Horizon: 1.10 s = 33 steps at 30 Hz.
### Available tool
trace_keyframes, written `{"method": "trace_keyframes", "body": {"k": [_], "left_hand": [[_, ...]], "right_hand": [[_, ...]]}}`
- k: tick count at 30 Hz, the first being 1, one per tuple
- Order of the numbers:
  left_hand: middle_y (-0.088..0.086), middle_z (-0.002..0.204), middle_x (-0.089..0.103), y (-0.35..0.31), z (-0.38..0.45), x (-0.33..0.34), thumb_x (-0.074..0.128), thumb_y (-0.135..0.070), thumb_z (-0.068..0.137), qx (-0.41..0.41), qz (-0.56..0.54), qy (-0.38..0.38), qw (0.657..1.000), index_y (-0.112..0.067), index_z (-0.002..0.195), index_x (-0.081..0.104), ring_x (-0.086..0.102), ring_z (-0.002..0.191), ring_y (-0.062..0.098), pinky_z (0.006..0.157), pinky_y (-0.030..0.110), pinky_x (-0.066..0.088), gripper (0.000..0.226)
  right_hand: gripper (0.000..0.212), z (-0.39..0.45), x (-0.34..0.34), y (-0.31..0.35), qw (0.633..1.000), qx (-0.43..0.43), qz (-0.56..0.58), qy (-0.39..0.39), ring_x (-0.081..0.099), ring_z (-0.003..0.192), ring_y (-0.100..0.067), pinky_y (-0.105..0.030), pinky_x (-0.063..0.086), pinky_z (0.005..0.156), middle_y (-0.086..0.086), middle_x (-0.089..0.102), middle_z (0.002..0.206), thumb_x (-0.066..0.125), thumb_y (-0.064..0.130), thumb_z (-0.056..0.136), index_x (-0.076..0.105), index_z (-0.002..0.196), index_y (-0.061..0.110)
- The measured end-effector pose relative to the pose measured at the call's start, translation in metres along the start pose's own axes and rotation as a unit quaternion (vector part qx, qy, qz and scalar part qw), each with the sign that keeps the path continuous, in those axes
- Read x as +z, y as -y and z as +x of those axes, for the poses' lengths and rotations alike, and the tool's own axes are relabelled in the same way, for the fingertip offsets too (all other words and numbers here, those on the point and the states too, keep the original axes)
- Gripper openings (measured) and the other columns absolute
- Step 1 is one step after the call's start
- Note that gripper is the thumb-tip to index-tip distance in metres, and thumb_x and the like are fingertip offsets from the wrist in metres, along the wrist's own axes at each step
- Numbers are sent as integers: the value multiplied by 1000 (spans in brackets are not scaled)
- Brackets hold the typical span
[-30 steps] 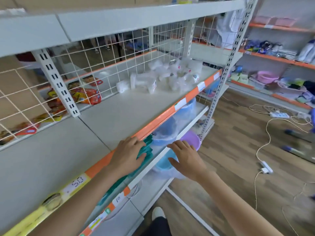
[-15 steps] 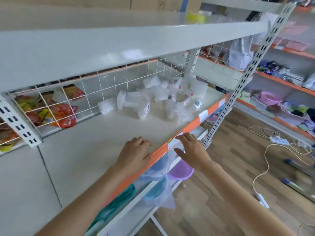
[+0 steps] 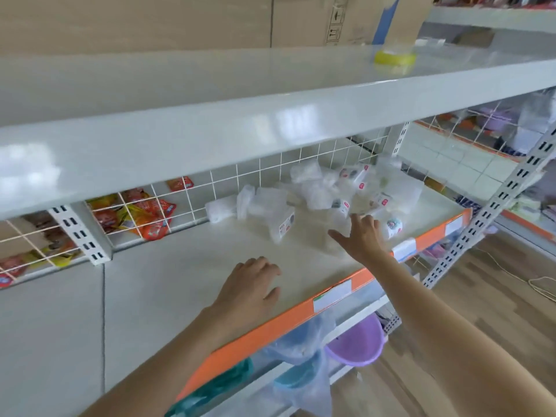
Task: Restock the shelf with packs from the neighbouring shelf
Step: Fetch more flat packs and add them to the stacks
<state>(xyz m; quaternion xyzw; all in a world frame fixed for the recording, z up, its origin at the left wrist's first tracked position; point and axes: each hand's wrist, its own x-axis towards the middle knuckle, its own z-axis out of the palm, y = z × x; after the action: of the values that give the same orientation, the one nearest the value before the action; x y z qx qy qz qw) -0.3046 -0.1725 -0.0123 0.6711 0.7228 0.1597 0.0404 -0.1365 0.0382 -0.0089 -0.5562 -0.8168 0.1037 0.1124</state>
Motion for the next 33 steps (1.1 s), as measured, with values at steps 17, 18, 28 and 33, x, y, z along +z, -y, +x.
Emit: {"method": "trace_keyframes", "body": {"k": [17,18,28,33], "left_hand": [[0,115,51,-3,-45,0,50,-56,74,-99,-90,-101,986,-12,130,45,43,104,7,88,13,33,71],[1,109,53,-1,-57,-4,51,-53,74,-125,-83,-113,982,-11,127,49,42,98,7,85,12,31,68],[1,95,56,4,-226,-31,73,-27,72,-401,8,-210,892,-23,99,58,56,86,22,64,31,47,31],[1,91,55,4,-304,-44,74,-24,70,-463,24,-236,854,-22,98,59,46,85,13,64,31,45,32]], "right_hand": [[54,-90,18,76,848,-484,162,142,46,86,-23,-23,38,76,-8,54,95,56,42,74,36,123,32],[54,-95,20,84,837,-497,173,150,46,85,-22,-22,37,76,-8,54,93,59,42,73,37,122,30],[47,-162,57,180,711,-627,227,223,49,103,-28,-39,43,87,-9,54,107,61,9,82,50,127,16],[47,-219,71,235,656,-682,220,238,47,108,-24,-34,41,88,-6,53,113,59,11,84,48,129,18]]}}
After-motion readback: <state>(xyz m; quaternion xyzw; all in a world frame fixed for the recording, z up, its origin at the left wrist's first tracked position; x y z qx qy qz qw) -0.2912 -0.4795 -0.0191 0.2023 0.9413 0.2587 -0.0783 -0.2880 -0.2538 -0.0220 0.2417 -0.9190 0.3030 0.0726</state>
